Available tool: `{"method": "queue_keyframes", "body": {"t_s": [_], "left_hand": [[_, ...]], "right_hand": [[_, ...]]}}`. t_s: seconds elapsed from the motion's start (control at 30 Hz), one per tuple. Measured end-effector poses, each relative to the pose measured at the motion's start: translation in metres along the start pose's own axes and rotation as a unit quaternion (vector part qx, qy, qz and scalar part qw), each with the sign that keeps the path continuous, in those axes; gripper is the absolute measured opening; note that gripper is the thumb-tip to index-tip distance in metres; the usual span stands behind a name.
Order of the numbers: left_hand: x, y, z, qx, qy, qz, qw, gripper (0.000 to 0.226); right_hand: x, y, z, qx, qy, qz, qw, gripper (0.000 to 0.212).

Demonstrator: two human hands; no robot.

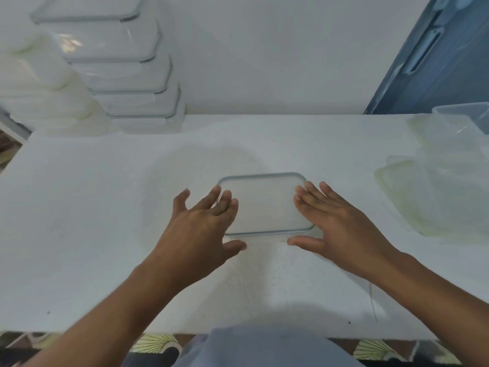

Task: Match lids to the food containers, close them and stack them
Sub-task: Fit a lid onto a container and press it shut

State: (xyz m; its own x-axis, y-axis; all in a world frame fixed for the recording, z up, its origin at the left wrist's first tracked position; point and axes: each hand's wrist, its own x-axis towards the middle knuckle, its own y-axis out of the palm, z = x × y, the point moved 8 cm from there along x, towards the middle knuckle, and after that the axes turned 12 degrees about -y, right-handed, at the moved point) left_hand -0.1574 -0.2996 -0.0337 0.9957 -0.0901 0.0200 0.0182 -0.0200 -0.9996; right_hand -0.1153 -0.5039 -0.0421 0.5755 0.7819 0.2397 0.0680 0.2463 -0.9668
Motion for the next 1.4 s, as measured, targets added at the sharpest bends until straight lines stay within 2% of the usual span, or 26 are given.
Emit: {"method": "queue_keyframes", "body": {"t_s": [0.1,0.33,0.57,0.6,0.67,0.77,0.83,0.87,0.9,0.93,1.0,1.07,1.13,1.2,1.33,1.4], "left_hand": [[-0.011,-0.001,-0.004,0.006,-0.018,0.003,1.000,0.072],[-0.032,-0.007,-0.021,0.009,0.010,-0.006,1.000,0.066],[-0.042,-0.015,-0.052,-0.018,0.027,-0.037,0.999,0.038],[-0.040,-0.015,-0.057,-0.025,0.035,-0.038,0.998,0.040],[-0.036,-0.016,-0.063,-0.049,0.055,-0.038,0.997,0.049],[-0.024,-0.022,-0.052,-0.112,0.093,-0.036,0.989,0.047],[-0.012,-0.028,-0.035,-0.148,0.074,-0.004,0.986,0.052],[-0.006,-0.028,-0.025,-0.150,0.052,0.012,0.987,0.061],[-0.002,-0.025,-0.018,-0.159,0.033,0.036,0.986,0.068],[-0.001,-0.021,-0.014,-0.171,0.023,0.062,0.983,0.073],[0.000,-0.014,-0.009,-0.181,0.017,0.085,0.980,0.077],[-0.001,-0.018,-0.015,-0.148,0.057,0.059,0.986,0.088],[-0.002,-0.019,-0.023,-0.090,0.088,0.070,0.990,0.099],[-0.004,-0.019,-0.030,-0.068,0.110,0.077,0.989,0.094],[0.000,-0.019,-0.033,-0.037,0.115,0.041,0.992,0.085],[-0.001,-0.016,-0.035,-0.020,0.121,0.060,0.991,0.084]], "right_hand": [[0.001,-0.004,-0.005,0.008,-0.016,-0.016,1.000,0.070],[0.009,-0.011,-0.029,-0.013,-0.021,-0.022,0.999,0.053],[0.036,-0.003,-0.048,-0.059,-0.005,0.070,0.996,0.059],[0.040,-0.002,-0.049,-0.055,-0.001,0.084,0.995,0.060],[0.044,0.000,-0.046,-0.042,0.005,0.084,0.996,0.064],[0.041,-0.008,-0.039,0.007,0.048,0.032,0.998,0.070],[0.032,-0.018,-0.028,0.097,0.095,0.006,0.991,0.057],[0.026,-0.020,-0.018,0.141,0.105,0.021,0.984,0.051],[0.021,-0.019,-0.004,0.172,0.103,0.067,0.977,0.058],[0.014,-0.013,0.008,0.180,0.092,0.132,0.970,0.075],[0.004,-0.004,0.020,0.143,0.065,0.216,0.964,0.098],[0.003,0.000,0.020,0.131,0.056,0.223,0.964,0.102],[0.004,-0.001,0.019,0.117,0.044,0.224,0.967,0.103],[0.006,-0.002,0.020,0.111,0.031,0.233,0.966,0.106],[0.006,-0.002,0.021,0.096,0.016,0.242,0.965,0.108],[0.006,-0.003,0.021,0.098,0.022,0.236,0.966,0.106]]}}
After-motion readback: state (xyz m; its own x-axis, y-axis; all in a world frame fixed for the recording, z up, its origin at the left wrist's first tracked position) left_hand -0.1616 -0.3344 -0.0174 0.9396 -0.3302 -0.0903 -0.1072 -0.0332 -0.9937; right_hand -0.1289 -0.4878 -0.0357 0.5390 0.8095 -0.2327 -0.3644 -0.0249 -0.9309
